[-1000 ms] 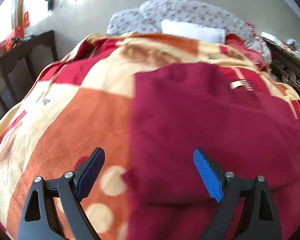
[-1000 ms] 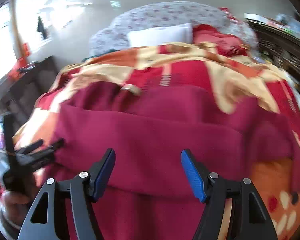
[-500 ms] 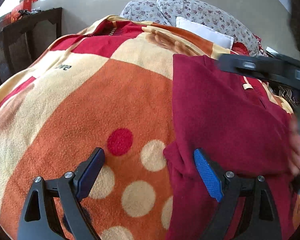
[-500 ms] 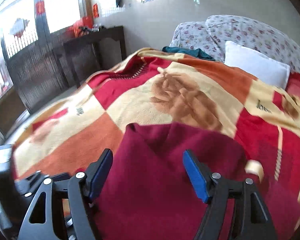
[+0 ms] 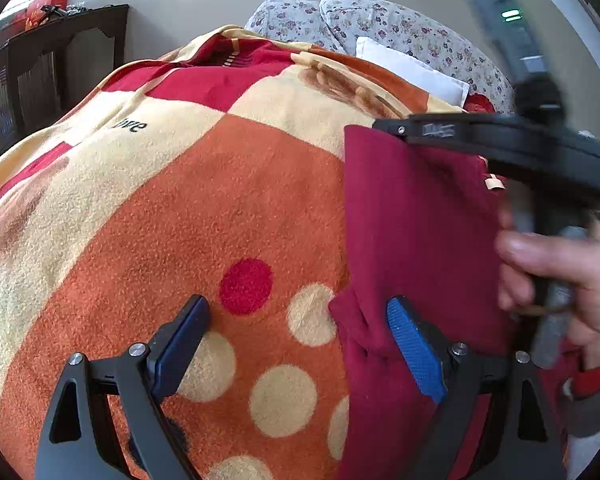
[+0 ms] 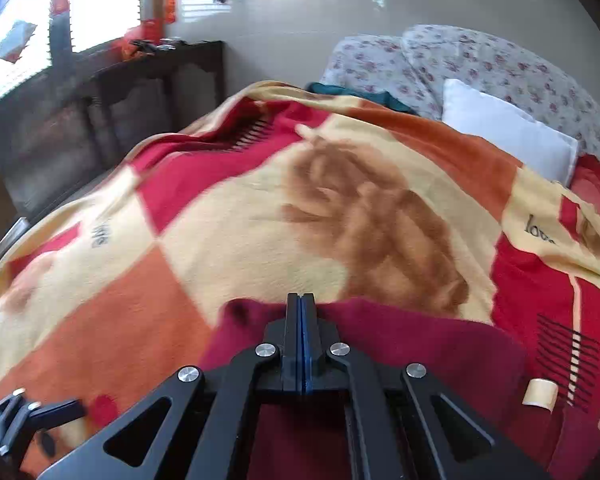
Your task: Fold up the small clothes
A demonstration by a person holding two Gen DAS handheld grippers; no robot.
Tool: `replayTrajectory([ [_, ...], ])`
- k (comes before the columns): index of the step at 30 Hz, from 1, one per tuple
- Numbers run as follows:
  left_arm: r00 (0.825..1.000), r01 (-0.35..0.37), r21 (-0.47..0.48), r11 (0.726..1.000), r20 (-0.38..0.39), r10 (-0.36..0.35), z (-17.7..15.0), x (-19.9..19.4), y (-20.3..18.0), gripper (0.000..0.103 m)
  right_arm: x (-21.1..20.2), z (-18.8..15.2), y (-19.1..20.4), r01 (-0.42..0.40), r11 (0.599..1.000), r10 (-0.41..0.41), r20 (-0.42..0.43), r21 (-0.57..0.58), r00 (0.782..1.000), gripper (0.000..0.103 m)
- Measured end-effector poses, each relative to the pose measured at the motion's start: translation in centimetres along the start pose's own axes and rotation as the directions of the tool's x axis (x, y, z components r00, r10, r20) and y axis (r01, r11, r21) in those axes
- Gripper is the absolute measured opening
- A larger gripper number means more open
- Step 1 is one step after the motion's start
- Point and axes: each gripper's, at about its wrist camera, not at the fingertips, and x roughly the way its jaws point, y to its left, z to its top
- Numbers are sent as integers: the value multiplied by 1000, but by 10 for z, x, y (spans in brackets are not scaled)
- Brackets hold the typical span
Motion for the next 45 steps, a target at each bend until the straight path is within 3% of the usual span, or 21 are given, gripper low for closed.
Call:
replayTrajectory([
  [4,999,25,-14,1000,31,-25,1,-7,3,90,-33,-2,-7,-125,991,124,25,57,992,4],
  [6,998,24,-44,999,53,-22,3,-12,10,90,-52,-9,-4,-118,992,118,11,34,993,30],
  [7,998,14,-60,998,61,-10,4,-13,14,90,-63,-17,-2,-118,993,118,8,27,993,61],
  [8,998,-2,-72,997,67,7,5,-15,16,90,-74,-26,-1,-129,991,129,8,32,992,81],
  [9,996,-36,-95,995,75,44,6,-16,21,90,-85,-38,1,-159,986,159,7,44,987,82],
  [13,992,-101,-173,980,60,113,8,-14,40,90,-111,-83,20,-233,971,235,-47,51,971,82],
  [16,986,-132,-199,971,73,149,9,-17,47,90,-109,-116,40,-324,943,332,-120,81,936,80],
  [20,982,-155,-202,967,74,173,8,-16,51,90,-89,-133,49,-298,950,310,-165,92,936,80],
  [26,982,-158,-194,968,68,174,10,-15,51,90,-68,-115,21,-338,909,359,-46,246,932,80],
  [27,982,-158,-198,967,68,175,10,-14,51,90,-62,-113,18,-345,898,367,-31,274,930,78],
  [28,982,-159,-204,966,70,176,10,-14,52,90,-59,-112,17,-340,896,362,-25,286,932,61],
  [29,981,-160,-214,964,73,179,10,-15,54,90,-58,-112,16,-324,900,343,-16,291,939,28],
  [32,980,-163,-227,960,76,184,10,-16,57,90,-66,-113,5,-374,861,380,53,345,923,14],
  [36,977,-175,-207,963,81,195,9,-17,55,90,-75,-115,17,-407,868,409,55,283,911,12],
  [38,977,-178,-204,963,83,198,9,-17,56,90,-66,-117,28,-414,872,432,-10,262,902,12],
  [40,977,-176,-202,963,84,196,9,-17,53,90,-56,-122,36,-368,891,403,-92,264,911,12],
  [43,977,-174,-182,968,92,193,9,-17,47,90,-74,-125,29,-368,880,407,-76,299,910,12],
  [45,977,-168,-155,973,106,186,9,-19,41,90,-93,-128,20,-335,893,371,-67,301,926,18],
])
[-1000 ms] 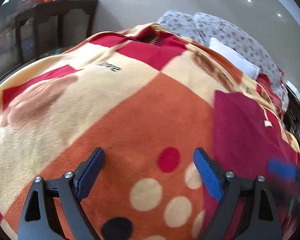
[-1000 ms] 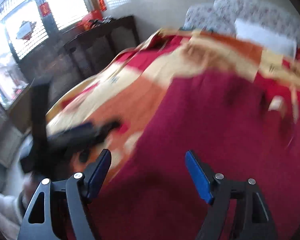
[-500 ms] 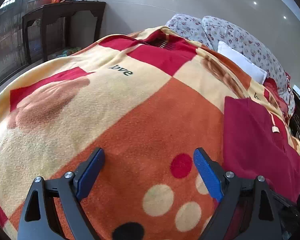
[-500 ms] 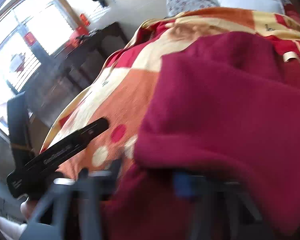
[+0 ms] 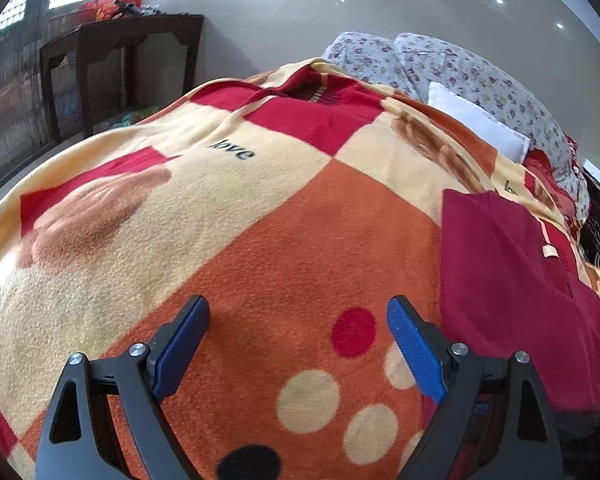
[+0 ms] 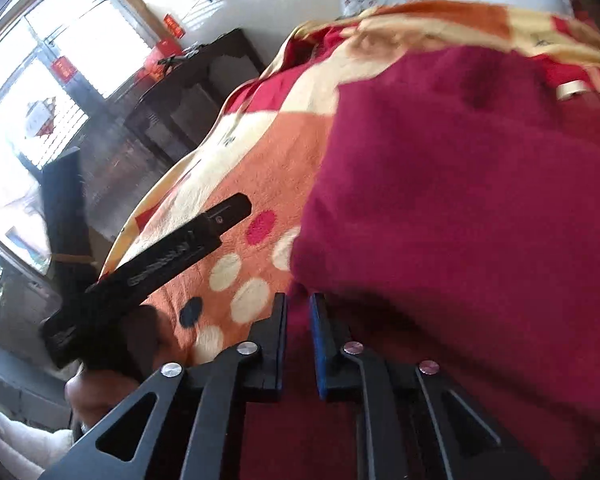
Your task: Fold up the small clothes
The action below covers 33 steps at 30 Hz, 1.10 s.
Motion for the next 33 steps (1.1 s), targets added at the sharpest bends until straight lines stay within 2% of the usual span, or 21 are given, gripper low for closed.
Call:
replayTrajectory([
  [2,1000,11,21,1000,18,-11,-1,-4,-5,90,-31,-8,-7,62,998,-63,61,15,996,37],
  [4,999,27,55,998,43,-29,-2,-10,-14,90,-62,-18,-19,153,987,-157,105,49,982,43],
  [5,998,30,77,997,50,-34,-3,-13,-20,90,-74,-21,-26,215,974,-222,120,68,968,43],
  [8,997,36,162,986,69,-48,-7,-24,-42,90,-112,-31,-53,368,919,-387,142,142,911,43],
  [9,996,55,194,980,60,-68,-9,-28,-53,90,-123,-36,-64,402,901,-425,141,165,894,43],
  [12,989,136,240,961,20,-145,-14,-35,-76,90,-142,-39,-96,546,814,-573,119,200,811,43],
  [13,986,164,245,955,0,-170,-15,-34,-83,90,-141,-41,-110,575,794,-598,79,198,798,43],
  [14,980,197,249,948,-28,-196,-17,-32,-89,90,-138,-45,-123,567,796,-589,56,213,806,43],
  [15,974,227,261,938,-74,-215,-19,-24,-99,90,-138,-45,-119,546,806,-574,70,229,816,43],
  [18,972,218,320,922,-153,-177,-29,-12,-119,90,-155,-50,-116,471,842,-514,126,264,848,44],
  [19,973,218,333,917,-154,-175,-31,-13,-123,90,-164,-55,-114,454,849,-503,150,270,851,49],
  [20,974,216,344,914,-148,-174,-32,-15,-126,90,-177,-60,-115,466,839,-522,171,281,836,55],
  [23,973,225,375,899,-139,-186,-32,-23,-139,90,-209,-74,-126,553,771,-622,184,316,761,68],
  [24,971,235,379,895,-139,-195,-31,-25,-144,90,-223,-80,-135,591,735,-664,174,333,727,70],
  [26,967,252,380,890,-139,-215,-31,-29,-151,90,-246,-92,-154,676,639,-755,128,368,643,81],
  [27,965,259,379,889,-140,-221,-31,-30,-153,90,-252,-97,-165,719,583,-796,91,377,598,82],
  [28,964,263,376,888,-142,-225,-31,-30,-155,90,-257,-104,-177,768,519,-839,50,374,543,82],
  [31,954,291,360,886,-176,-242,-34,-25,-161,90,-259,-117,-207,838,415,-890,-32,356,454,82],
  [32,952,296,358,886,-186,-243,-35,-24,-162,90,-261,-123,-219,846,396,-896,-52,358,441,82],
  [33,951,296,360,885,-193,-240,-37,-23,-162,90,-261,-126,-229,845,391,-895,-63,366,442,82],
])
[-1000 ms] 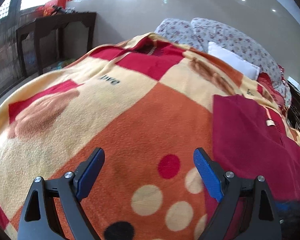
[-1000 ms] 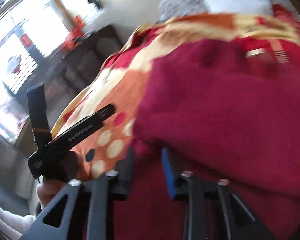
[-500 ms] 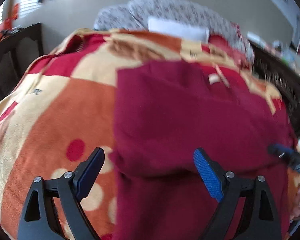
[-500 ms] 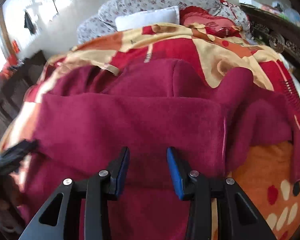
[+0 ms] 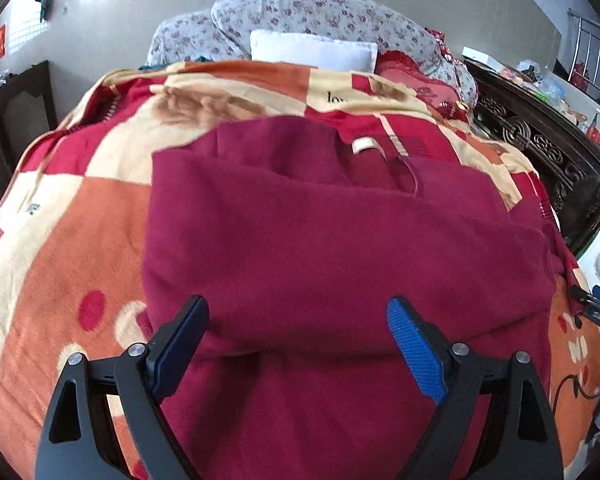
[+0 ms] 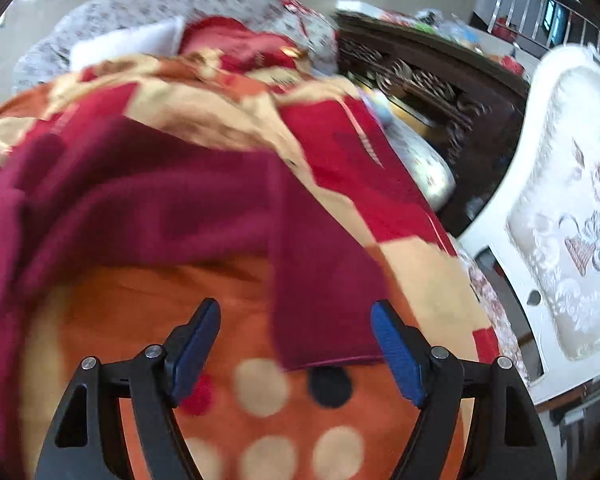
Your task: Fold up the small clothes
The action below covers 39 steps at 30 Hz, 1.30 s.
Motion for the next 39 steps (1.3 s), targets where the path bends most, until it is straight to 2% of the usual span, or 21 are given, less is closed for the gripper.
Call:
replayTrajectory([
  [1,1000,-8,5,1000,-3,8,0,1,0,90,8,-1,-4,-11,1000,11,-13,12,1000,80],
  [3,1000,-29,7,1000,2,29,-1,0,2,90,20,-3,-14,-38,998,39,-29,48,999,53],
  [4,999,-33,2,999,5,33,-1,0,4,90,24,-5,-20,-58,995,62,-39,80,997,29],
  [6,999,-36,-21,999,4,36,-1,-1,10,90,24,-9,-37,-150,975,157,-31,163,987,19],
  [7,999,-35,-30,999,2,35,0,-1,13,90,21,-11,-43,-188,963,196,-27,191,980,9],
  [8,999,-34,-37,999,0,34,0,-2,16,90,15,-13,-51,-272,933,284,-17,235,959,7],
  [9,999,-39,-42,998,1,39,-1,-3,19,90,7,-13,-57,-359,891,373,1,278,928,7],
  [10,999,-44,-41,998,2,44,-1,-4,21,90,-1,-12,-58,-411,865,425,17,288,905,7],
  [13,998,-65,-36,997,12,65,0,-11,29,90,-46,0,-52,-556,799,555,76,230,828,7],
  [17,997,-67,-56,996,43,70,5,-26,45,90,-119,27,-17,-736,673,726,122,78,677,7],
  [20,995,-63,-87,994,69,69,11,-37,60,90,-165,49,24,-824,565,821,131,-38,556,7],
  [23,994,-54,-118,992,90,65,16,-48,76,90,-192,71,78,-887,447,894,99,-116,437,7],
  [26,992,-54,-138,989,106,69,18,-55,89,90,-208,83,145,-910,366,929,23,-196,369,7],
  [27,991,-54,-150,987,114,71,19,-58,95,90,-205,86,174,-917,341,936,-14,-208,351,7],
  [28,990,-53,-160,986,117,72,20,-59,100,90,-200,87,195,-921,331,938,-40,-205,345,7],
  [30,990,-43,-190,981,125,68,20,-62,112,90,-179,88,239,-924,328,932,-92,-195,350,7],
  [33,991,-25,-236,971,123,56,18,-61,129,90,-131,76,304,-954,282,933,-201,-101,298,7],
  [35,991,-22,-259,966,119,55,17,-58,136,90,-97,71,332,-953,302,926,-229,-22,298,13],
  [36,992,-22,-268,963,112,54,17,-55,138,90,-77,66,345,-951,306,921,-266,49,283,17],
  [38,995,-7,-270,963,96,35,16,-49,138,90,-55,64,348,-937,318,919,-288,141,269,29],
  [39,996,5,-258,966,90,19,15,-46,134,90,-53,64,340,-936,319,925,-264,148,274,29],
])
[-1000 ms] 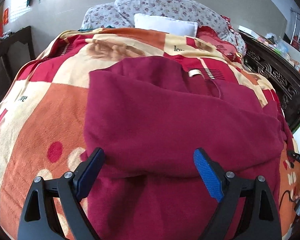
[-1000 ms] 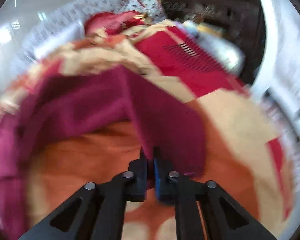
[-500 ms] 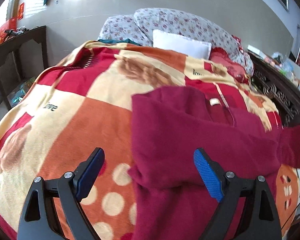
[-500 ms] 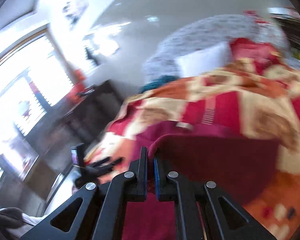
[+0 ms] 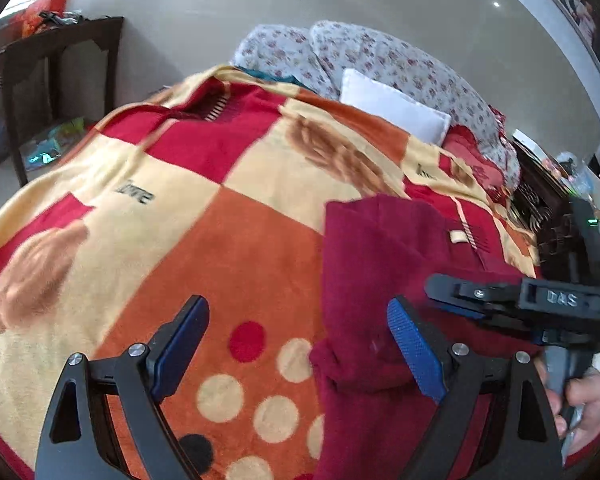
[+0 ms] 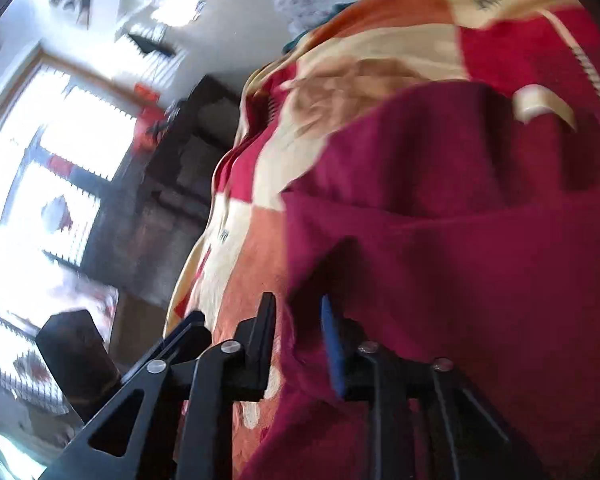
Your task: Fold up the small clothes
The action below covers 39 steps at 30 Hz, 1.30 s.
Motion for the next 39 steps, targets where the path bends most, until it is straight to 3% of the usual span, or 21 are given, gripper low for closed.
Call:
replayTrajectory([
  [3,1000,15,50,999,-9,-14,-4,8,-14,90,-45,-12,1,-25,999,29,85,-45,996,44],
  [5,1000,19,76,997,-22,-18,-5,15,-23,90,-89,-26,6,-3,996,18,169,-87,985,64],
  [7,999,20,98,995,-48,-16,-7,28,-34,90,-127,-43,9,64,990,-33,238,-127,971,69],
  [11,997,12,134,991,-80,-2,-9,53,-53,90,-185,-74,-3,183,975,-135,319,-125,938,69],
  [12,997,0,155,988,-76,12,-8,58,-60,84,-201,-81,-14,200,975,-158,332,-96,930,69],
  [13,998,1,166,986,-67,10,-8,59,-64,57,-209,-86,-20,208,975,-171,336,-77,926,69],
  [15,996,4,193,981,-87,13,-7,66,-76,15,-228,-96,-37,248,968,-224,350,-26,910,69],
  [17,994,25,188,982,-113,-4,-3,70,-82,5,-246,-103,-45,271,963,-255,372,11,893,69],
  [21,995,84,162,983,-69,-74,15,40,-80,5,-269,-103,-37,352,936,-324,411,8,852,69],
  [23,996,86,164,983,-32,-81,25,25,-77,5,-269,-98,-27,429,903,-386,417,-11,823,69],
  [25,998,62,170,983,-12,-61,32,14,-72,5,-262,-92,-24,462,887,-413,419,-19,809,69],
  [28,999,52,166,985,-19,-50,34,13,-62,5,-250,-90,-24,462,886,-410,402,-36,819,69],
  [30,999,41,153,987,-40,-35,30,21,-54,5,-230,-87,-24,497,864,-441,365,-74,820,69],
  [31,998,33,149,988,-50,-26,27,25,-52,5,-218,-86,-24,539,837,-480,347,-95,806,68],
  [33,995,16,144,989,-99,-1,16,42,-47,5,-196,-84,-28,646,751,-583,322,-137,746,68],
  [35,992,-11,156,988,-121,31,8,54,-47,5,-171,-86,-43,763,620,-710,283,-182,645,56],
  [36,992,-26,166,986,-120,47,3,59,-46,5,-164,-88,-54,782,594,-739,256,-187,623,56],
  [39,993,-21,169,985,-115,41,-2,60,-42,6,-167,-98,-72,774,611,-736,240,-165,632,56],
])
